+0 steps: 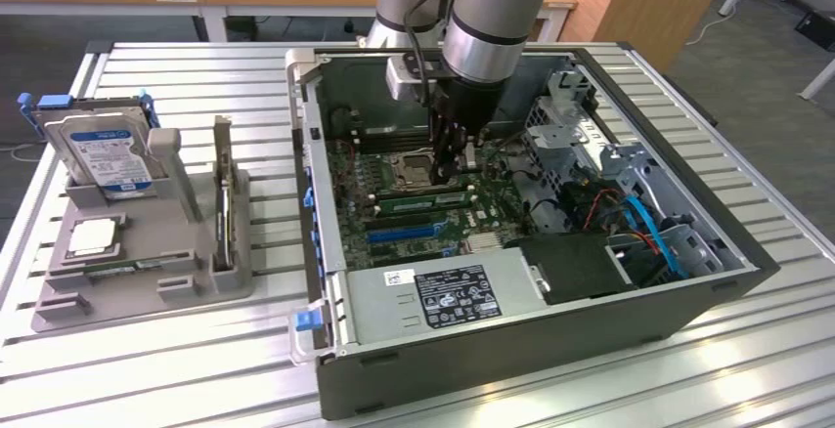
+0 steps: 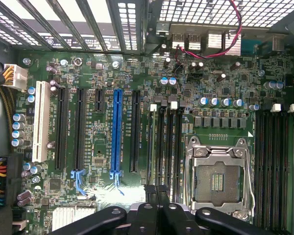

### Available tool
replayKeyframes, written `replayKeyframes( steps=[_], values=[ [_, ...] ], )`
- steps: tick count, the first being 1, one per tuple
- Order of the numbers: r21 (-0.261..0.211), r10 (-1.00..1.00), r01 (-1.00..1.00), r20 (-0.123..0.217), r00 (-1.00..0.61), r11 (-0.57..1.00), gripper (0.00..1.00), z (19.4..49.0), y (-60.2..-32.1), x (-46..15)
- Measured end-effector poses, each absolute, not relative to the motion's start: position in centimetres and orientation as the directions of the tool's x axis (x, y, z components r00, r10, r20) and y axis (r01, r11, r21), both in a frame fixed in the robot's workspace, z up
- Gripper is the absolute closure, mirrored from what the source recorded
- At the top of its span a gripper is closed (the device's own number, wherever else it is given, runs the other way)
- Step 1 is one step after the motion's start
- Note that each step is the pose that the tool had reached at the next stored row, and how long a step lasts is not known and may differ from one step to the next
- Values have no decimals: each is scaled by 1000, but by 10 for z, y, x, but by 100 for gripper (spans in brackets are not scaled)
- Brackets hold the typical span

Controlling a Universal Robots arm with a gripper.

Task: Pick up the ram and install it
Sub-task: 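Press down the ram until it locks into place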

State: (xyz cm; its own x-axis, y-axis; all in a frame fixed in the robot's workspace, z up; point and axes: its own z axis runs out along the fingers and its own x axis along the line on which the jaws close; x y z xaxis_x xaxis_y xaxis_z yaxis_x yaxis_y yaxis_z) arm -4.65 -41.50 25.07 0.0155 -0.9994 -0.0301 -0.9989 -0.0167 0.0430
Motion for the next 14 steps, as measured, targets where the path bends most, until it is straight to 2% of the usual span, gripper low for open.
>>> replayKeyframes(
  steps=[8, 14],
  values=[
    [43, -999, -999, -30, 12, -14, 89, 251, -415, -47],
    [43, -996, -996, -30, -84, 83, 89, 250, -415, -47]
  ],
)
